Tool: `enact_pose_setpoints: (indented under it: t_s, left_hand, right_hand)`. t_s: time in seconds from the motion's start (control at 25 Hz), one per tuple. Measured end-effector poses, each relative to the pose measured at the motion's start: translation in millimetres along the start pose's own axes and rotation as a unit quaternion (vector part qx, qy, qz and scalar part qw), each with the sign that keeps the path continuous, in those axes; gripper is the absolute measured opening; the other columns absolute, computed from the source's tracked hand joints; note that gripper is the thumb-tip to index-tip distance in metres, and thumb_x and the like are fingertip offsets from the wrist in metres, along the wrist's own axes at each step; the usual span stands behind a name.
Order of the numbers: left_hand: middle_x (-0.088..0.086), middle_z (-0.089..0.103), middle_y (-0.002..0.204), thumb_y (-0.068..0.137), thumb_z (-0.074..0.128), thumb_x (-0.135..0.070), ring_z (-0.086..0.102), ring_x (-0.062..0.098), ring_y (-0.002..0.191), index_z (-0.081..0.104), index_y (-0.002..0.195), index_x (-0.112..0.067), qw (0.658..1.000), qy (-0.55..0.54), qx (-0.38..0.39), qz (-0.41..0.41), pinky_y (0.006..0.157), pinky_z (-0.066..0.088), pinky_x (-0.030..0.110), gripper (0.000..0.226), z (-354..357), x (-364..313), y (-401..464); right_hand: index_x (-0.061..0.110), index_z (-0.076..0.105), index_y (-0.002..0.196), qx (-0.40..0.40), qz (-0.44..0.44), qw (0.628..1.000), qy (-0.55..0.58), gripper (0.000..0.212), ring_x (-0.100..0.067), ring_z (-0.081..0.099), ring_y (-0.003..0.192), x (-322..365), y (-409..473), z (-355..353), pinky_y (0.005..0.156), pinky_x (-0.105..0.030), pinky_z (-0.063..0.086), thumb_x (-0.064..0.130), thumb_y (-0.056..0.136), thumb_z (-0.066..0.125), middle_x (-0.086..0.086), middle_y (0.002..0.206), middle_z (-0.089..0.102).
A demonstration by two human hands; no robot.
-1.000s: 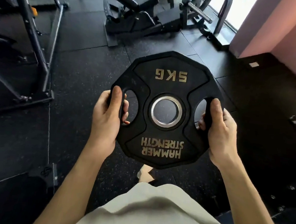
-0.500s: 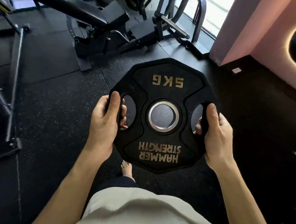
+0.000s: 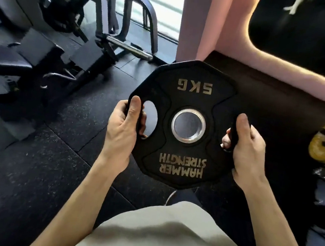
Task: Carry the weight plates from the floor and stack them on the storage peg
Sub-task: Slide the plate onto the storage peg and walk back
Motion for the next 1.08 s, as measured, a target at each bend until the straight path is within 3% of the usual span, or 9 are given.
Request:
enact_pose_setpoints:
  t_s: [0.28,0.84,0.96,1.08]
  left_hand:
    - [-0.005,0.054,0.067,0.096,0.047,-0.047,0.047,0.008,0.056,0.051,0.091,-0.014,0.994,-0.007,0.106,0.006,0.05,0.043,0.021,0.033,99.6,-1.0,185.7]
    - [0.0,0.049,0.067,0.091,0.052,-0.046,0.043,0.01,0.054,0.051,0.096,-0.009,0.987,-0.026,0.16,-0.001,0.048,0.041,0.019,0.038,297.8,-15.7,512.4]
    - [0.002,0.048,0.067,0.096,0.051,-0.043,0.042,0.013,0.055,0.051,0.088,-0.013,0.981,-0.034,0.192,-0.002,0.052,0.041,0.023,0.031,345.9,-12.5,597.5]
    - [0.006,0.048,0.071,0.093,0.054,-0.048,0.041,0.014,0.056,0.051,0.094,-0.01,0.975,-0.028,0.221,-0.004,0.056,0.04,0.031,0.038,390.8,-19.1,669.8]
  right_hand:
    - [0.018,0.051,0.069,-0.092,-0.021,0.995,0.027,0.04,-0.008,0.049,0.052,21.7,161.6,11.6,0.05,-0.021,0.044,0.048,0.095,0.054,0.007,0.057,0.051]
    - [0.017,0.055,0.074,-0.158,-0.021,0.987,0.006,0.041,-0.009,0.051,0.057,88.8,503.8,25.9,0.061,-0.027,0.046,0.053,0.093,0.053,0.005,0.06,0.053]
    - [0.016,0.056,0.077,-0.187,-0.035,0.982,0.018,0.04,-0.008,0.051,0.057,96.8,585.3,33.3,0.06,-0.026,0.046,0.053,0.092,0.054,0.007,0.06,0.053]
    - [0.016,0.057,0.076,-0.222,-0.041,0.973,0.041,0.037,-0.008,0.051,0.058,109.8,648.9,38.8,0.06,-0.026,0.047,0.049,0.094,0.054,0.007,0.064,0.054]
Point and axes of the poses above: each hand's wrist, its own y-axis towards the middle knuckle, its own z-axis out of the palm, x = y × z, the point moved 7 cm from there along y, towards the middle knuckle
